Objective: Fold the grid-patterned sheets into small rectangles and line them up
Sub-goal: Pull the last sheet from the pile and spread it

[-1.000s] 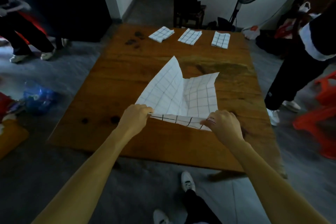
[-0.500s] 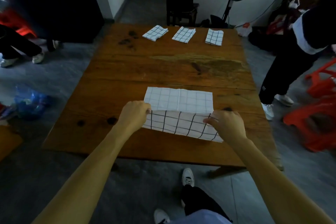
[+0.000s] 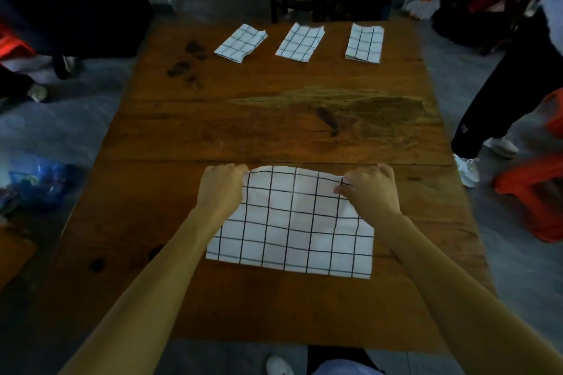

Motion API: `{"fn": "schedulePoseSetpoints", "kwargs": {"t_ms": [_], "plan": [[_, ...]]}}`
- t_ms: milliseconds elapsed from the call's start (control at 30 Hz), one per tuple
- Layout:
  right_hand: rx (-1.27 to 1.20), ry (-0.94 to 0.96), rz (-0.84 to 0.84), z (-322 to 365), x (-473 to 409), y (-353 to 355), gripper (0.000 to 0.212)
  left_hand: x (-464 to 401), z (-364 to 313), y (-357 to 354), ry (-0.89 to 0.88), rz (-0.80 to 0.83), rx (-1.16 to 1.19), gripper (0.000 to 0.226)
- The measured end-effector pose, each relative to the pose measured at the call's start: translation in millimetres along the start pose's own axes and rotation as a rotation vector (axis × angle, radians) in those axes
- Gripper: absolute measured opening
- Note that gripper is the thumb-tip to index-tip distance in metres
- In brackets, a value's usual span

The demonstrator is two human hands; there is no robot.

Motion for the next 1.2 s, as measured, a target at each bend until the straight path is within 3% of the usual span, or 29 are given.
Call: {"fn": "schedulePoseSetpoints", "kwargs": {"t_ms": [167, 333, 467, 567, 800, 1200], "plan": [[-0.018, 0.035, 0.137, 2.6, -38.4, -37.8, 0.035, -22.0, 17.5, -46.3, 0.085, 0.184, -0.067, 0.038], [-0.181, -0.025, 0.04, 8.7, -35.1, -69.2, 0.063, -11.4, 16.9, -73.8, 0.174, 0.118, -0.114, 0.063], [-0.258, -0.022, -0.011, 30.9, -8.2, -77.9, 0.057, 14.9, 1.9, -94.0, 0.082, 0.13, 0.02, 0.058], [-0.254, 0.06, 0.047, 57.6, 24.1, -92.8, 0.056, 40.2, -7.8, -116.7, 0.04, 0.189, 0.119, 0.061], [-0.161, 0.049, 0.128, 85.6, 78.4, -135.0, 0.063, 62.1, 4.2, -156.5, 0.07, 0.157, 0.054, 0.069], [-0.121, 0.038, 0.149, 71.4, 67.7, -152.8, 0.07, 54.4, -4.7, -159.3, -0.004, 0.101, 0.07, 0.066]]}}
Point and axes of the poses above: each hand's wrist, its own x-axis away from the middle knuckle, its own y-axis out of the back of the hand, z = x × y, the point moved 1 cm from there along -x, towards the middle knuckle, and after that the axes turned 2 degrees about x, right-handed, at the moved point
